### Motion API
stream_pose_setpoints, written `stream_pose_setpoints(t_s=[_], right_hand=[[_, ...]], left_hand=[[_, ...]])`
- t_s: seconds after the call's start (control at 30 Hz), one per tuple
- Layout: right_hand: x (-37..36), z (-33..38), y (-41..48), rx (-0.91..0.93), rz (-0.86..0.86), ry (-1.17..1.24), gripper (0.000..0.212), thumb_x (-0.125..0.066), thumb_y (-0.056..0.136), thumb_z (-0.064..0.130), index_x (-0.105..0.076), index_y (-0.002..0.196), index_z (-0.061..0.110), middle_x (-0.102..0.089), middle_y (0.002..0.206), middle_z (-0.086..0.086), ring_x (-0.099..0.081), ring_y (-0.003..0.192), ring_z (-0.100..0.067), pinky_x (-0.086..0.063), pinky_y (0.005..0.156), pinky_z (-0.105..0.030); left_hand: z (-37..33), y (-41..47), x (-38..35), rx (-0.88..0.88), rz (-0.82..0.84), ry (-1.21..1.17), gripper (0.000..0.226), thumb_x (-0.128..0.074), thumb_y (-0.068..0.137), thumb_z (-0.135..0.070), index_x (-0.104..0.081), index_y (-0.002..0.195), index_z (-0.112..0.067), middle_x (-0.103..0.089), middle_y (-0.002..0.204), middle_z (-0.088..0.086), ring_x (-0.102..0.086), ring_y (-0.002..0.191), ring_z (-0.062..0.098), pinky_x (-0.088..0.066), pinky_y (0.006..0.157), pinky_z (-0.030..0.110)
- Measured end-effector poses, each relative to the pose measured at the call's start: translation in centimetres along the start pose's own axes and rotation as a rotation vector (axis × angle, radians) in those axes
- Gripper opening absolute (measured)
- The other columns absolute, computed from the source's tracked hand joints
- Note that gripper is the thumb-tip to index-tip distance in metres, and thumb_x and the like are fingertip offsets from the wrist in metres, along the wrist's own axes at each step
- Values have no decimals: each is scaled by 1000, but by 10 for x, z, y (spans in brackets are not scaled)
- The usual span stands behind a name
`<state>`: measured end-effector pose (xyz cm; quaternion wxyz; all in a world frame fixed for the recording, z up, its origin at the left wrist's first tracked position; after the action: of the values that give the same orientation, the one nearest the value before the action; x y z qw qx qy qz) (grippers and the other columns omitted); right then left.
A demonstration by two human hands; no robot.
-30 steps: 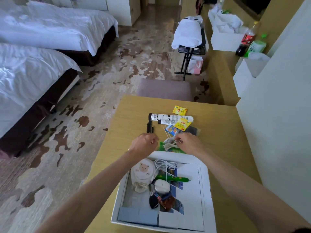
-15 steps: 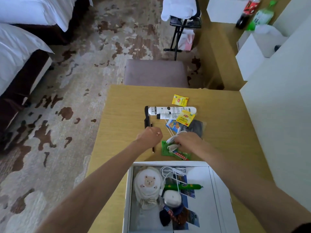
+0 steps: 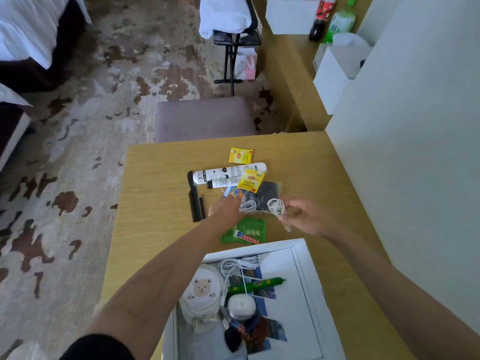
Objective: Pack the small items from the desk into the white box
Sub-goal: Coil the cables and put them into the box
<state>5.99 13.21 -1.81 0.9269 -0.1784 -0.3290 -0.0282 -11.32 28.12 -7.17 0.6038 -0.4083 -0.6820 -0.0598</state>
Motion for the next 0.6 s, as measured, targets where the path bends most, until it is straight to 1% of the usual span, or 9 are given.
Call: stream_pose_setpoints(t_s=[0.07,0.13,0.17,0.23,0.3,0.37,0.47,0.53,0.6], right_hand=[[5,0,-13,-54,-66,181,7,-66,89,20,-68,94,25,-71,99,5,-67,91,-9,-51,73,-19],[9,2,-25,-82,-125,317,8,-64,91,20,-68,95,26,-72,97,8,-67,93,-6,-49,69,-12],[11,4,-30,-88,-147,362,7,-64,92,22,-68,97,24,-72,98,7,-67,93,-6,-49,69,-11],[15,6,-40,-82,-180,433,12,-63,91,28,-69,99,21,-73,99,5,-67,93,-6,-51,76,-17],[18,8,-47,-82,-213,511,16,-63,90,31,-70,100,21,-74,100,7,-68,96,-8,-51,86,-26],[20,9,-55,-64,-224,618,21,-64,89,31,-70,102,16,-75,100,3,-69,97,-14,-52,91,-33],[22,13,-66,-10,-213,738,30,-61,88,34,-68,105,10,-74,100,-5,-68,94,-20,-54,92,-35],[22,19,-72,22,-173,820,32,-59,89,31,-65,110,8,-74,101,-4,-67,93,-21,-55,91,-36],[21,28,-77,54,-128,874,33,-60,86,28,-63,112,7,-74,102,-6,-66,92,-22,-54,90,-37]], left_hand=[[-4,4,-5,24,-9,62,42,-55,92,-38,-48,127,-16,-55,128,9,-53,115,29,-47,85,43],[-5,5,-9,47,-38,72,36,-55,92,-34,-49,124,-17,-58,123,11,-56,109,30,-48,81,41],[-6,5,-11,62,-55,51,33,-54,93,-33,-51,122,-18,-59,120,11,-58,106,30,-49,79,39],[-5,3,-13,95,-90,-34,29,-51,92,-35,-55,116,-20,-62,113,11,-61,96,29,-49,72,35],[-4,-3,-11,125,-112,-160,29,-51,91,-35,-57,113,-18,-62,106,11,-61,89,28,-46,66,32],[-4,-12,-3,140,-153,-334,24,-52,89,-31,-58,107,-15,-63,96,10,-61,80,27,-45,62,30],[-8,-36,17,133,-310,-587,11,-54,88,-28,-55,81,-20,-56,68,0,-52,59,17,-37,50,25],[-14,-61,30,127,-449,-752,26,-57,86,-27,-45,63,-22,-44,55,-7,-41,48,6,-30,43,20],[-21,-93,38,143,-509,-964,28,-59,84,-27,-46,61,-17,-43,51,-8,-37,42,1,-28,40,14]])
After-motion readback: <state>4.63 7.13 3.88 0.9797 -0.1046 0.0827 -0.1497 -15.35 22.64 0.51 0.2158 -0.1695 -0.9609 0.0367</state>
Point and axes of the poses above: each hand's wrist, its own y-axis towards the middle knuckle, its own x-axis out of the back of the hand, z = x × y, the point moved 1 cm from there along y, towards the middle knuckle
